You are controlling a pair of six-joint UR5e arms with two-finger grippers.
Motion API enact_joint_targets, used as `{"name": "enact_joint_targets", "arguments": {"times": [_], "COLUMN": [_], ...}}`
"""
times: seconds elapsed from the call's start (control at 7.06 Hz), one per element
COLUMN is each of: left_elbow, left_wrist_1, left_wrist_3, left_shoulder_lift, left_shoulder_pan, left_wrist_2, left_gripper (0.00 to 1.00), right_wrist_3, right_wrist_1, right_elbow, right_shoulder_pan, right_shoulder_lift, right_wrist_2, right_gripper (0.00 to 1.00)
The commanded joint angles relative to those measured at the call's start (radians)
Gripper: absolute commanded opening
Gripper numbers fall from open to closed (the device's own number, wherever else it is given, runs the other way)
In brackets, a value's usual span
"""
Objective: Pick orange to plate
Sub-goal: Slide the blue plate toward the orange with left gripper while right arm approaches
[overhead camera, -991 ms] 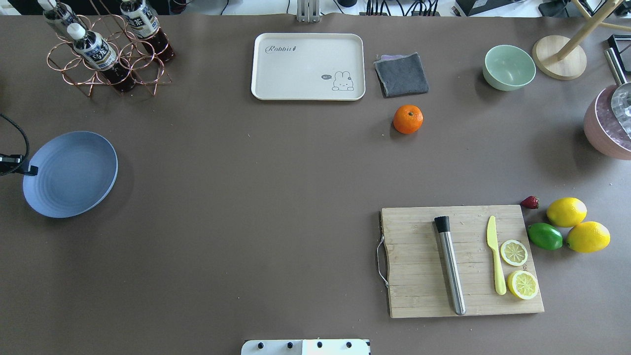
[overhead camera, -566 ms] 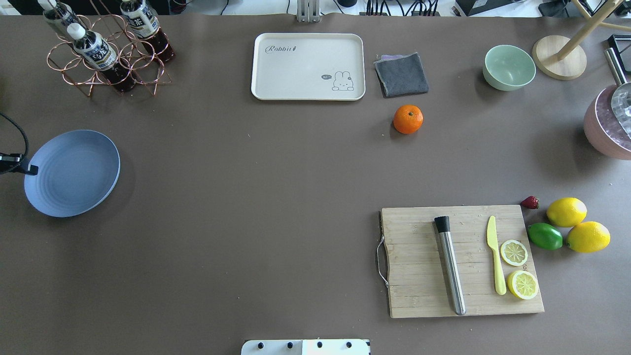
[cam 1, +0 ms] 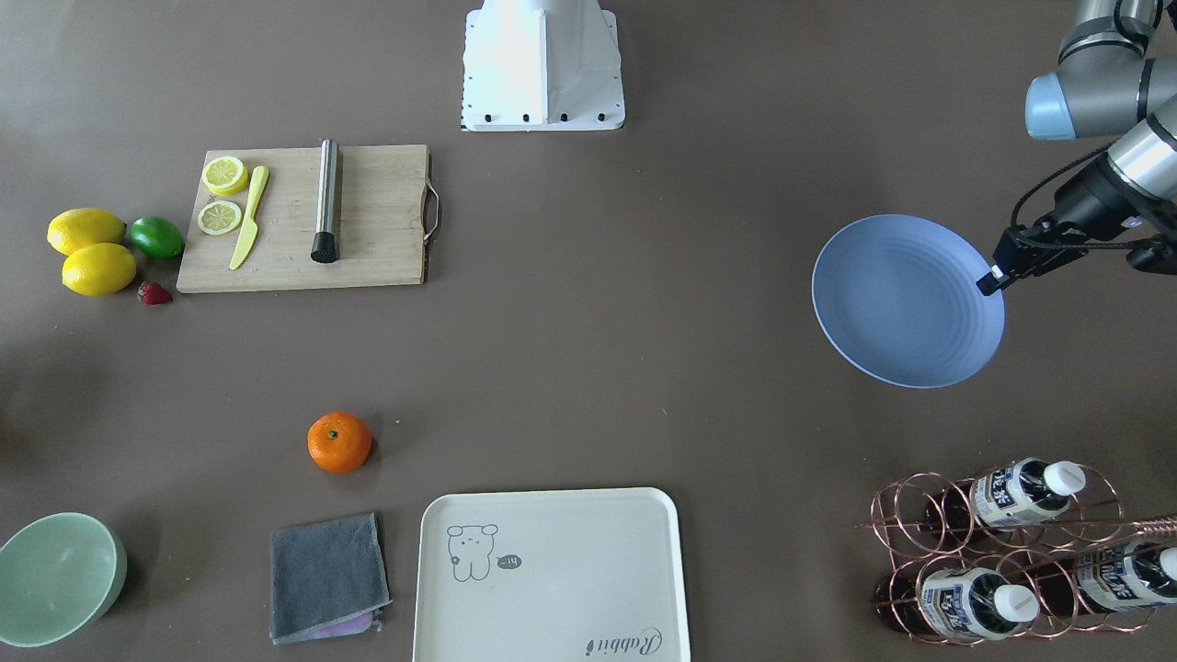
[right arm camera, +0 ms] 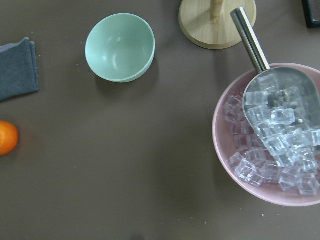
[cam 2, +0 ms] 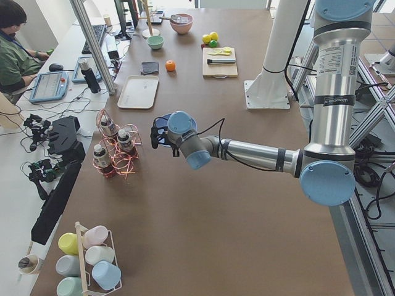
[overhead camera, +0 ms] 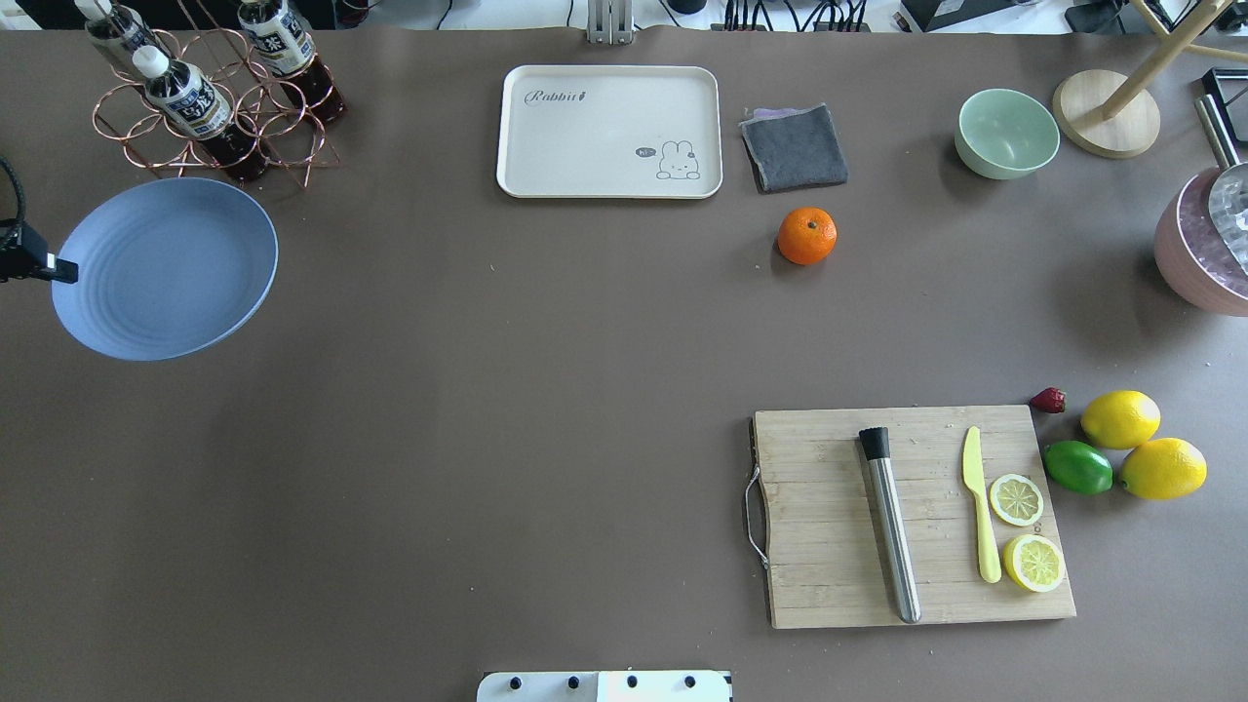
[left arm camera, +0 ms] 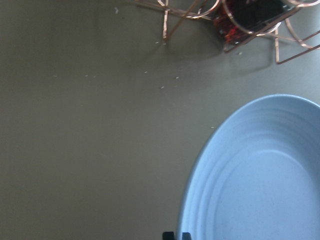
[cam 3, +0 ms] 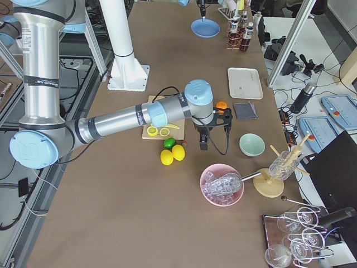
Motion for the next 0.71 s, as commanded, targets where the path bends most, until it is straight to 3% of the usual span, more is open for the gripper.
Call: {"name": "enact_joint_targets", "arguments": {"times": [0.0, 0.28, 0.57], "left_elbow": [-0.058, -0.074, -0.098], "left_wrist_1": [0.016, 0.129, 0.287], "left_wrist_3": [-0.213, -0.359, -0.438], "left_shoulder_lift": [-0.093, -0.258, -0.403], "left_shoulder_pan": [0.174, 0.306, 0.470], "left_wrist_2": [0.148, 0.257, 0.452], "left_gripper": [0.00, 0.00, 0.00], "right_wrist_3": [0.235, 0.401, 0.556], "right_wrist_1": [-0.001, -0.003, 0.000], "right_elbow": [0.025, -0.003, -0.119], "right_shoulder_pan": [-0.175, -0.344, -0.445], "right_shoulder_lift": [0.137, 0.260, 0.411], "right_wrist_2": [-0.074, -0.174, -0.252], "right_gripper": [1.00, 1.00, 1.00]}}
